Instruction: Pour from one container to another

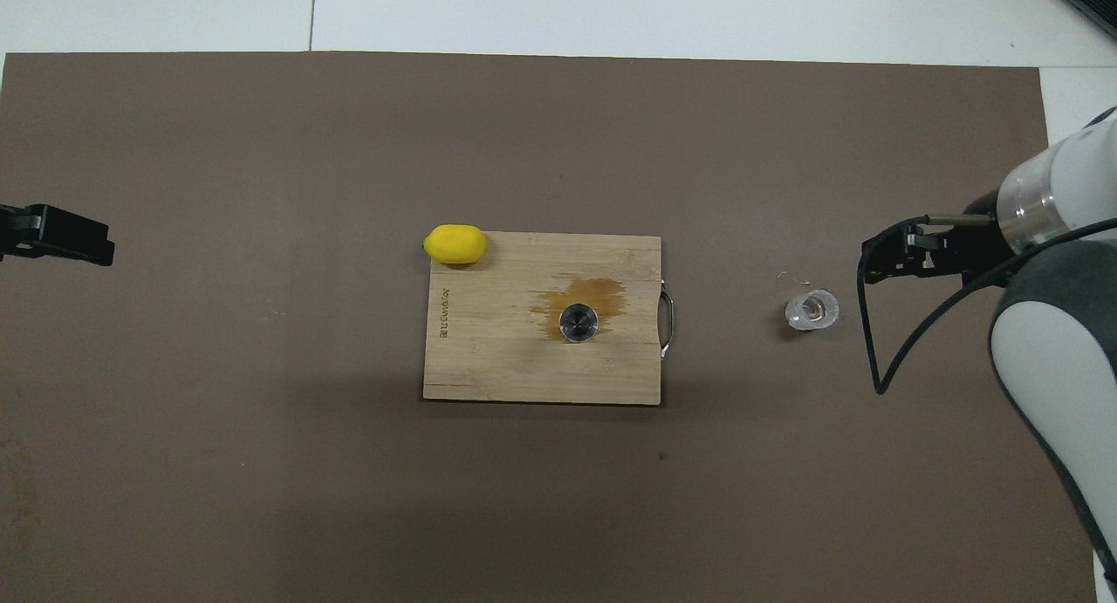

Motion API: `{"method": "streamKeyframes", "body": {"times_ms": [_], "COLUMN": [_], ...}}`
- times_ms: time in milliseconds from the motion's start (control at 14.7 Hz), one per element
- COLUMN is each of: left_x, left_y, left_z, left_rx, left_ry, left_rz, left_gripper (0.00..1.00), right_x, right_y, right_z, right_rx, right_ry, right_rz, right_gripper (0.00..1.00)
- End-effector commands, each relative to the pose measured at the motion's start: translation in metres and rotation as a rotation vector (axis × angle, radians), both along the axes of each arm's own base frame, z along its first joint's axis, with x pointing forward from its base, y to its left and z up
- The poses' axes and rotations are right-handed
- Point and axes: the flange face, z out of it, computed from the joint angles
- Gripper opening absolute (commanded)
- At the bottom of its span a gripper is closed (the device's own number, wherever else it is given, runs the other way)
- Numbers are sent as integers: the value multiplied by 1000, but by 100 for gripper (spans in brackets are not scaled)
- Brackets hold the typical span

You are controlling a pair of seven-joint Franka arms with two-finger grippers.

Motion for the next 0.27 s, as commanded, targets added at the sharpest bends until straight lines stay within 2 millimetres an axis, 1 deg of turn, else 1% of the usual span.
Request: {"method": "streamKeyframes", "body": {"times_ms": [0,205], "left_x": [-5,-5], "left_y": [2,1], "left_z": [-1,-1], "left_rx": [-8,-20], "left_ry": [-7,-8], "left_rz": [13,13], "left_gripper": [100,100], "right_x": [-6,-6], "right_y": [-3,-3], "right_z": [0,0], "right_rx": [-23,-23], "right_ry": [-18,-16], "right_rz": [29,29], "right_gripper": [100,100]}}
